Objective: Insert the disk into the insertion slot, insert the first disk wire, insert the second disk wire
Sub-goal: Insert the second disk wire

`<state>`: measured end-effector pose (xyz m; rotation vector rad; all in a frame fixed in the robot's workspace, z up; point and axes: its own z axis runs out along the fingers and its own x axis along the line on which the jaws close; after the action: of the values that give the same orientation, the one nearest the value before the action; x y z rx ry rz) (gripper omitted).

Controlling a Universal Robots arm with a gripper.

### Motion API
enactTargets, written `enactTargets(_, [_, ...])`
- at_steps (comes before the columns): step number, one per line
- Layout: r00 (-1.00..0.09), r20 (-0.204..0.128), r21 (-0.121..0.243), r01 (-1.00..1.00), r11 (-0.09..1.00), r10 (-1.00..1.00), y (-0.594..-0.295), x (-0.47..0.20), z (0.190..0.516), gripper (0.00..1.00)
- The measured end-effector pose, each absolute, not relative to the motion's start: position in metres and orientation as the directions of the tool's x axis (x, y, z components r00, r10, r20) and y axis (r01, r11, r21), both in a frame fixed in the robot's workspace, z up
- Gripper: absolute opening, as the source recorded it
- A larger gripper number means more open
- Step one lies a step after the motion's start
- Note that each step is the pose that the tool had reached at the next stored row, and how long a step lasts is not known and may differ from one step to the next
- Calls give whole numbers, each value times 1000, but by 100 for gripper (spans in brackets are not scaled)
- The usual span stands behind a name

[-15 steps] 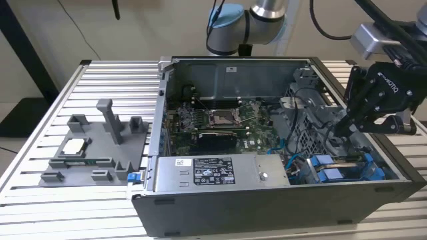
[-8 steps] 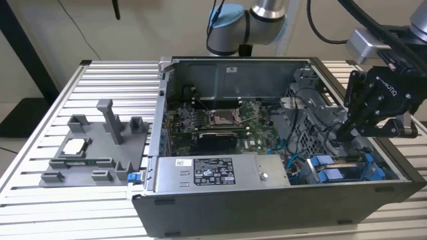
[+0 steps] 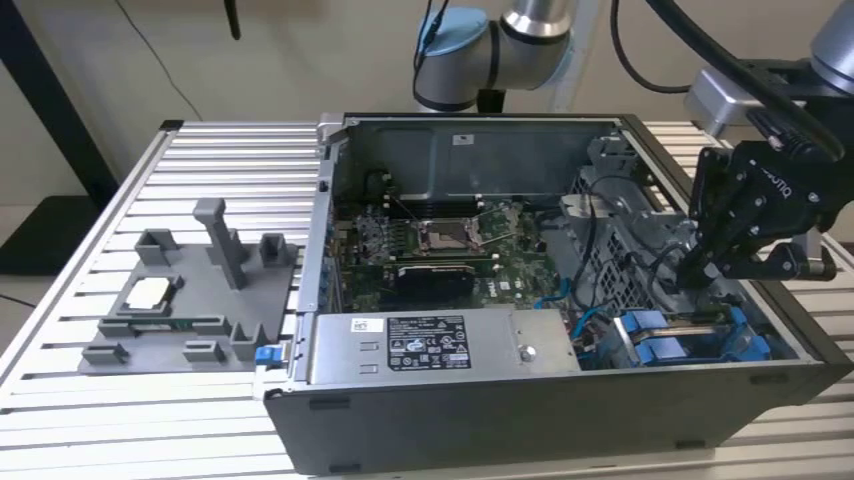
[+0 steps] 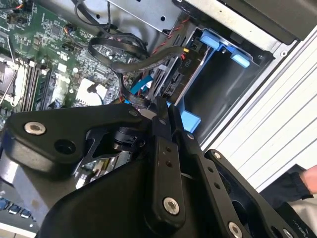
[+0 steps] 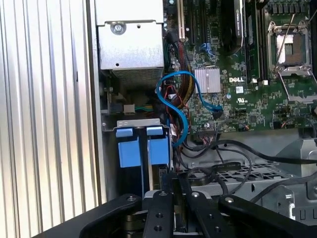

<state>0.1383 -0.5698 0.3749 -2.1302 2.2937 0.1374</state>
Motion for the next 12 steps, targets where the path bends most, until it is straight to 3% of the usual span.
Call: enactTargets(12, [-76, -66, 58, -996, 72, -995, -570, 138, 372, 16])
